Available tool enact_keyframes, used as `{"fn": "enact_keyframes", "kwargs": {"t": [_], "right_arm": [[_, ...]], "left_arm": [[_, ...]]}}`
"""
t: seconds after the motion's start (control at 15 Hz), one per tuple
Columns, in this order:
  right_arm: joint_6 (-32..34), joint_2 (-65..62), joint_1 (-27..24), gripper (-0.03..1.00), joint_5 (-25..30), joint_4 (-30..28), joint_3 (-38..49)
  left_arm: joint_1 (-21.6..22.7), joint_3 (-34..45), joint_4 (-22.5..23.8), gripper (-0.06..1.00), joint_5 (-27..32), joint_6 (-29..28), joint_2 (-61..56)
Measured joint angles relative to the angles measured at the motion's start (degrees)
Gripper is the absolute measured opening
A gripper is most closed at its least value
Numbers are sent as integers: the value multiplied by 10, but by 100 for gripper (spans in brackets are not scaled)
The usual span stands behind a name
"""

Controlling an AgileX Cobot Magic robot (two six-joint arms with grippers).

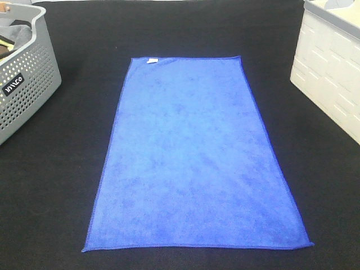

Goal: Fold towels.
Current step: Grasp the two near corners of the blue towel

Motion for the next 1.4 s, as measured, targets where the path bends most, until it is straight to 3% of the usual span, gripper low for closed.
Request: {"fn": "enact_keyframes", "kwargs": {"t": [1.4], "right_arm": [[0, 0, 0, 80, 0, 0, 0]], "left_arm": [[0, 0, 0, 72, 0, 0, 0]]}}
